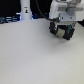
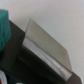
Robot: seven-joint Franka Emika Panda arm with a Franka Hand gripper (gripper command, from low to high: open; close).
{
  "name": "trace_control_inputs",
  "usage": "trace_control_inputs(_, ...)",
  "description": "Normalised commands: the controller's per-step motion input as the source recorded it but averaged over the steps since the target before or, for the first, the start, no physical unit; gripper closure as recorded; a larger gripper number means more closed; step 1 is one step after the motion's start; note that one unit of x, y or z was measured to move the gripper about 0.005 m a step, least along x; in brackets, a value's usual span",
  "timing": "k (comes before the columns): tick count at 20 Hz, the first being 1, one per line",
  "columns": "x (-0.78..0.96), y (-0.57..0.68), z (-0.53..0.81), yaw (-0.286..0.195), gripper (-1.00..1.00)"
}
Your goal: Open the kcup holder, insert the kcup into the holder, and close the kcup holder
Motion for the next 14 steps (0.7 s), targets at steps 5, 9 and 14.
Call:
trace_control_inputs(5,-0.71,0.38,-0.01,0.100,-1.00)
trace_control_inputs(9,-0.73,0.35,0.00,0.109,-1.00)
trace_control_inputs(14,-0.69,0.36,0.00,0.115,-1.00)
